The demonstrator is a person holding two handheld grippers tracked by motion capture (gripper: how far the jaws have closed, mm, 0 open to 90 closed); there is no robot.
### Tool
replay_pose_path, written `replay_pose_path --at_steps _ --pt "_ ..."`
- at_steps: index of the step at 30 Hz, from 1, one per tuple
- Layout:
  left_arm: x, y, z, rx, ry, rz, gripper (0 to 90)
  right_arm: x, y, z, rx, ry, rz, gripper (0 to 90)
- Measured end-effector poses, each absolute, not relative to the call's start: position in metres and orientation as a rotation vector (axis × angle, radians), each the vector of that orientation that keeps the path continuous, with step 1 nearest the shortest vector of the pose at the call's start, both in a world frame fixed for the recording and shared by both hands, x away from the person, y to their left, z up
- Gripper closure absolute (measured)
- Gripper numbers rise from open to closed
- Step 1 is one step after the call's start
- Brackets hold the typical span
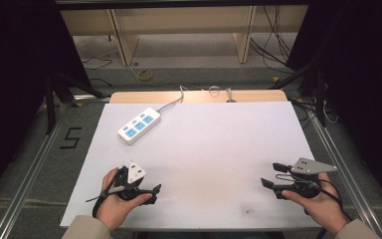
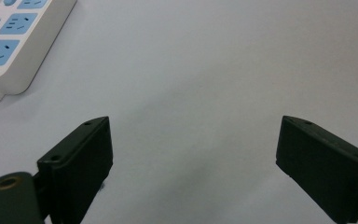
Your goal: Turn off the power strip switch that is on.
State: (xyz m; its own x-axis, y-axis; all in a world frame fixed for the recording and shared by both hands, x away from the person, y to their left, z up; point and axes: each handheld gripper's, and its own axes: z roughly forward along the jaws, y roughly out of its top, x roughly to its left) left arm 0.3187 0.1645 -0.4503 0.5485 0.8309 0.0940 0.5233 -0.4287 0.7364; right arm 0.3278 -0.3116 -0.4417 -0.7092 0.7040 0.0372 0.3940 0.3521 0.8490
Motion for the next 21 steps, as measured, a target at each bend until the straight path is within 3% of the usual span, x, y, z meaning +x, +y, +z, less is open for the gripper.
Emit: replay_pose_path --at_steps 5,8,10,12,13,14,15,17,21 --pt "0.319 0.165 -0.45 2.112 1.102 0.616 12.3 0.328 -0.311 -0.441 0.967 2.285 1.295 28.2" --pt "0.32 0.166 -0.45 2.093 1.133 0.633 18.6 0.328 -0.31 -0.441 0.968 2.281 1.295 28.2" --pt "0.321 0.168 -0.449 2.112 1.156 0.648 32.0 0.328 -0.31 -0.441 0.969 2.282 1.292 28.2" --pt "0.323 0.17 -0.449 2.111 1.216 0.665 54.1 0.328 -0.311 -0.442 0.969 2.283 1.291 28.2" --pt "0.325 0.172 -0.448 2.104 1.235 0.641 54.1 0.328 -0.311 -0.442 0.969 2.283 1.291 28.2" --pt "0.327 0.174 -0.448 2.088 1.263 0.62 70.9 0.328 -0.311 -0.442 0.97 2.284 1.291 28.2" --pt "0.33 0.176 -0.446 2.092 1.266 0.613 77.8 0.328 -0.31 -0.442 0.967 2.285 1.29 28.2" --pt "0.333 0.175 -0.445 2.088 1.265 0.626 87.6 0.328 -0.31 -0.442 0.964 2.288 1.29 28.2" --pt "0.341 0.172 -0.44 2.116 1.255 0.646 89.7 0.328 -0.308 -0.442 0.958 2.29 1.289 28.2"
